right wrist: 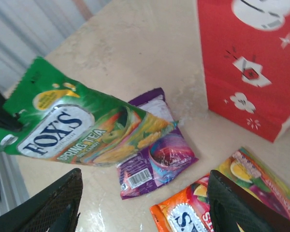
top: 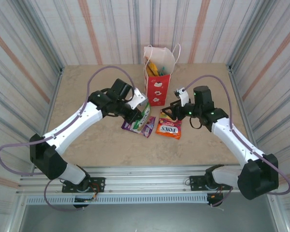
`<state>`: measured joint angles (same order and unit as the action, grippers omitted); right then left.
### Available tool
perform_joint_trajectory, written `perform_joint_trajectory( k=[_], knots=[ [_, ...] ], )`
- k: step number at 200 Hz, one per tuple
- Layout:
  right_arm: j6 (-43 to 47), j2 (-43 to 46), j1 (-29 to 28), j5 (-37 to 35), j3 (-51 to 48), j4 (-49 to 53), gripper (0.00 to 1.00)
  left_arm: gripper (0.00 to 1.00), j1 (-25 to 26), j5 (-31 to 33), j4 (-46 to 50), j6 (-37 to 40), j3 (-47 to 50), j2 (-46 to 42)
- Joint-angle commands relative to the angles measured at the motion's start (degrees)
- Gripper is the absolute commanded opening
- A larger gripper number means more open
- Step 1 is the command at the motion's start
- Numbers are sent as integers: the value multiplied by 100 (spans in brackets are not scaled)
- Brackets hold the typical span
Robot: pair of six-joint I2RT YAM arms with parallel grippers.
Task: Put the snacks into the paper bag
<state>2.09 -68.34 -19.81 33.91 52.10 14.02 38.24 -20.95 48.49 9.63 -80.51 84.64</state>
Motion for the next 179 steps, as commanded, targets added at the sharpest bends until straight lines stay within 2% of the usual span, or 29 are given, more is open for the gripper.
perform_joint_trajectory(
  k=[1,19,53,81,113,135,163,179],
  knots=[
    [1338,197,33,718,280,544,72,0,55,-95,302,1340,-270,-366],
    [2112,287,-27,1072,327,895,76,0,120,-115,422,1845,-380,-435],
    [3250,207,-374,1098,596,1812,80,0,161,-332,753,2435,-749,-361],
    [3582,-128,-598,1068,960,2372,80,0,266,-461,832,2796,-939,-324],
    [3621,-428,-823,1253,1193,2401,80,0,316,-482,873,2997,-1086,-260],
    [3636,-632,-893,1460,1340,2544,76,0,337,-384,873,2905,-1186,-233],
    [3642,-716,-893,1386,1320,2465,66,0,368,-341,731,2862,-1134,-332],
    [3642,-712,-893,1431,1309,2400,56,0,369,-205,626,2766,-1112,-375]
  ],
)
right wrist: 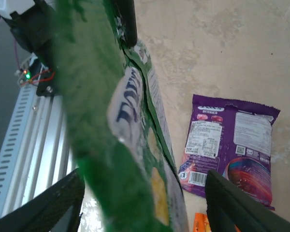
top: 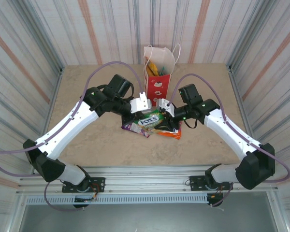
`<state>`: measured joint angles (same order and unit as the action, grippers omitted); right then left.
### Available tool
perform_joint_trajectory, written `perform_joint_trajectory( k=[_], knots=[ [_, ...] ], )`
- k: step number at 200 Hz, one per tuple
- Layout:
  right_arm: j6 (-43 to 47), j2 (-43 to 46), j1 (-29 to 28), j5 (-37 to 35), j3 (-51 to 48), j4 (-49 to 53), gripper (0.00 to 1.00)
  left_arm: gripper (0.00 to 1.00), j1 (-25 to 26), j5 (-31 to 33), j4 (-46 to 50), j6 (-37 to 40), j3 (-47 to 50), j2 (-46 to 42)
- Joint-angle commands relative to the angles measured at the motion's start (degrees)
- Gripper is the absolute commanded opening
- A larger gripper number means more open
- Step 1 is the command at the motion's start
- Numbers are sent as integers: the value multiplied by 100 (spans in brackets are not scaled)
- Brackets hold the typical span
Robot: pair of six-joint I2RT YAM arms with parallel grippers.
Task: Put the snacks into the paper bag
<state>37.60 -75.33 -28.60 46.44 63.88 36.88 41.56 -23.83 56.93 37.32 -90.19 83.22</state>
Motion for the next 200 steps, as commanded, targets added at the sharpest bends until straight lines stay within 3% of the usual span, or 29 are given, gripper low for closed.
perform_joint_trajectory(
  k=[1,57,75,99,117,144,177,200],
  knots=[
    [94,-11,-14,180,128,111,56,0,36,104,-226,-13,-141,-235],
    [-83,53,39,138,107,-121,26,0,36,757,-618,-375,79,-331],
    [-245,104,39,95,67,-295,20,12,20,968,-801,-525,276,-410],
    [-669,331,56,-129,-107,-789,13,38,-214,994,-1293,-1024,685,-627],
    [-1107,598,107,-363,-350,-1313,12,50,-488,911,-1814,-1698,1104,-839],
    [-2055,977,270,-738,-679,-2512,12,59,-937,916,-2561,-3046,1774,-1066],
    [-3204,1161,345,-1696,-668,-3782,11,62,-1392,1011,-3409,-4695,2619,-1264],
    [-3762,1072,347,-2485,-384,-4423,11,62,-1484,1165,-3790,-5195,3022,-1282]
  ],
)
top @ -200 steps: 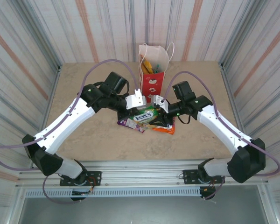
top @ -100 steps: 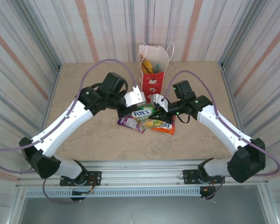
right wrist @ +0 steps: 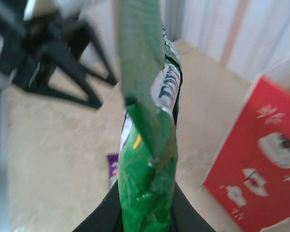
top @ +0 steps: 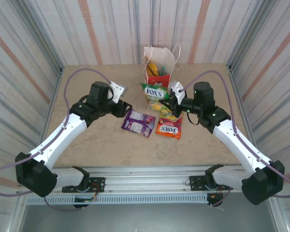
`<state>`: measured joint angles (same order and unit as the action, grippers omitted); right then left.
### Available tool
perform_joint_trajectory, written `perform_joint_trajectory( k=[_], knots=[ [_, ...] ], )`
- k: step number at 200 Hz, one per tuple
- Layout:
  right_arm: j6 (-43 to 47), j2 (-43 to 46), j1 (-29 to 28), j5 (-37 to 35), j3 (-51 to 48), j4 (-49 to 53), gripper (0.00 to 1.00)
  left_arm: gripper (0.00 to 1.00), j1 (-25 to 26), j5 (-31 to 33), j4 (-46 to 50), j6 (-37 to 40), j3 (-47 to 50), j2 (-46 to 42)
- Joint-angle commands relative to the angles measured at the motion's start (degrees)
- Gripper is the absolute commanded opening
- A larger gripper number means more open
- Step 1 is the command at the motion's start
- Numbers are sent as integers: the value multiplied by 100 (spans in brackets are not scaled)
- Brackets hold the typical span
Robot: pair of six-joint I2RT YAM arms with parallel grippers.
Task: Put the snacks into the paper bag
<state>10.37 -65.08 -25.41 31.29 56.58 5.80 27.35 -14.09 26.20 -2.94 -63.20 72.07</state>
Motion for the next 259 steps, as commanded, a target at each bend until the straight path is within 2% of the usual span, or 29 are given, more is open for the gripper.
perform_joint_trajectory(
  k=[1,30,60,88,109,174,216,259],
  knots=[
    [-1056,38,27,-1004,359,-1347,11,62,-64,197,-728,-1180,329,-159],
    [-1395,-304,23,-1683,929,-1901,10,62,-72,268,-680,-1133,333,29],
    [-1802,-911,22,-2707,1506,-2426,10,62,-80,194,-675,-1086,230,220],
    [-2066,-1686,13,-3683,2176,-2517,10,62,-88,83,-786,-1160,205,352],
    [-2087,-2279,9,-4058,2656,-2555,10,62,-90,56,-851,-1189,203,426],
    [-1290,-3777,35,-4065,3762,-2410,12,62,-219,63,-791,-1095,136,557],
    [-681,-4123,45,-4052,3808,-2408,13,62,-283,55,-766,-1042,133,572],
    [-499,-4341,45,-3850,3779,-2390,16,62,-301,47,-765,-1056,121,571]
  ],
)
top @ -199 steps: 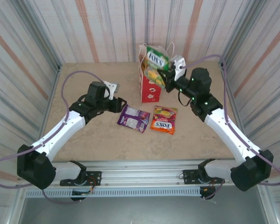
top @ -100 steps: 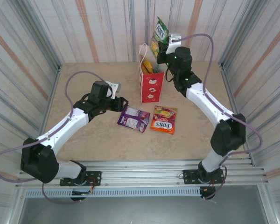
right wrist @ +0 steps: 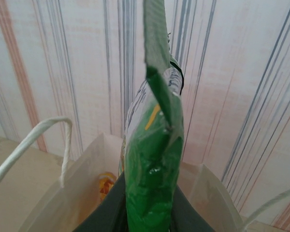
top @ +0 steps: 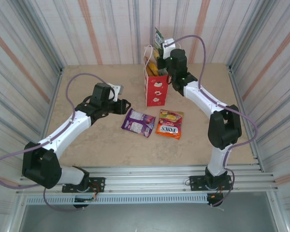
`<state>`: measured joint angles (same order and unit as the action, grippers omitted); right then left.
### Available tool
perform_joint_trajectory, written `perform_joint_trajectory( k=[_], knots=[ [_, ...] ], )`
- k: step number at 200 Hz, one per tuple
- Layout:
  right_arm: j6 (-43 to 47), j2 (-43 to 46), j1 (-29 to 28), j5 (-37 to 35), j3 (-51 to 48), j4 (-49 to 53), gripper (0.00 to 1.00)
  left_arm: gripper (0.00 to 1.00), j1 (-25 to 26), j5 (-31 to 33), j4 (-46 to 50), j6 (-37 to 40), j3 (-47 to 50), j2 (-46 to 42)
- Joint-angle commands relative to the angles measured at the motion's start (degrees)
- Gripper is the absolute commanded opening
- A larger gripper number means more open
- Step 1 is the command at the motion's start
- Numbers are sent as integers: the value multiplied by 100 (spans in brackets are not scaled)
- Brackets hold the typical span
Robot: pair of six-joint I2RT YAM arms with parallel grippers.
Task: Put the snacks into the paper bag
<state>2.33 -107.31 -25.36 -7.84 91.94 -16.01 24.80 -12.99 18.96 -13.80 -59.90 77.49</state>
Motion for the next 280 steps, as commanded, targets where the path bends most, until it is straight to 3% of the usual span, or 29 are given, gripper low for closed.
perform_joint_trajectory(
  k=[1,31,50,69,110,144,209,280],
  knots=[
    [304,-121,40,63,240,-204,16,62,-45,-62,-42,33,-207,29],
    [346,-219,40,80,239,-262,22,62,-45,-72,-15,-8,-206,9],
    [341,-183,32,80,198,-211,41,62,-45,-71,11,-43,-187,-30],
    [354,-45,-11,89,56,-226,50,62,-45,-55,28,-79,-159,-80],
    [365,636,-173,112,-453,-146,51,62,-43,-132,187,-229,-146,-187],
    [175,1560,-378,340,-1127,570,53,60,-60,-135,713,-571,-191,-221],
    [-1472,3304,-557,770,-2914,2084,57,57,-238,-521,1161,-915,92,-52],
    [-2812,3907,-592,1192,-4228,2474,56,51,-272,-17,1259,-490,160,670]
  ],
)
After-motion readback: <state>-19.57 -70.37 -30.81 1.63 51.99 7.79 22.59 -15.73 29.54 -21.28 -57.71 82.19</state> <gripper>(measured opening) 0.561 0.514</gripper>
